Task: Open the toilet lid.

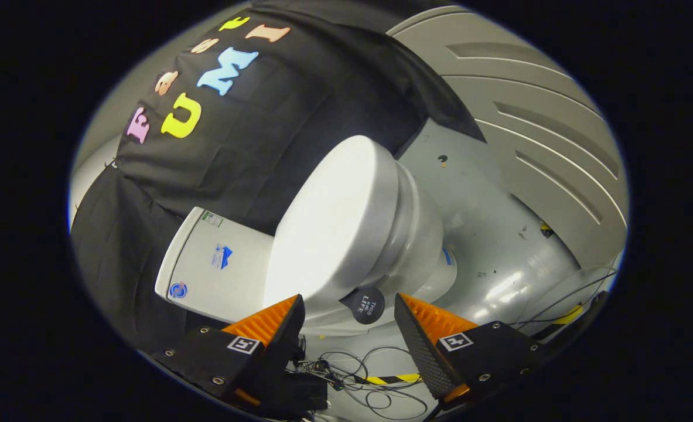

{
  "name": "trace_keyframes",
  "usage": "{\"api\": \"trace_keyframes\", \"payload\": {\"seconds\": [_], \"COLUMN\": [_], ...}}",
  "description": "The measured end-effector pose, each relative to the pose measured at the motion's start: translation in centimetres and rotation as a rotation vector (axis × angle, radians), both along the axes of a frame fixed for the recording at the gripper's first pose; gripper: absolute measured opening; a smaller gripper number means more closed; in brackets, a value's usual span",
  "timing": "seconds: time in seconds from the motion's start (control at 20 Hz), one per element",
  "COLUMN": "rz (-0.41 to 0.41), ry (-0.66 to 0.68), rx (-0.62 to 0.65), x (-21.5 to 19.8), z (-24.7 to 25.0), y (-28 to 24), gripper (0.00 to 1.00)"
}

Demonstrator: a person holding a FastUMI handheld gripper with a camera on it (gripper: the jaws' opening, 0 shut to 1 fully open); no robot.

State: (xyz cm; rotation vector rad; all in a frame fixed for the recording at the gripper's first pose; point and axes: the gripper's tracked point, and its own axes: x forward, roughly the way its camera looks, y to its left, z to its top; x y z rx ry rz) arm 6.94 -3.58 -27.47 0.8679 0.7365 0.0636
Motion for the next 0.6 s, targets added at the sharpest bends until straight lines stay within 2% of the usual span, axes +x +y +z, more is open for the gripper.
{"api": "trace_keyframes", "payload": {"seconds": [0.25, 0.5, 0.6], "rz": [-0.026, 0.004, 0.011], "ry": [0.086, 0.133, 0.114], "rx": [0.139, 0.279, 0.334], "x": [0.0, 0.0, 0.3], "z": [-3.0, -3.9, -3.5], "y": [1.2, 3.1, 3.9], "gripper": [0.93, 0.82, 0.76]}}
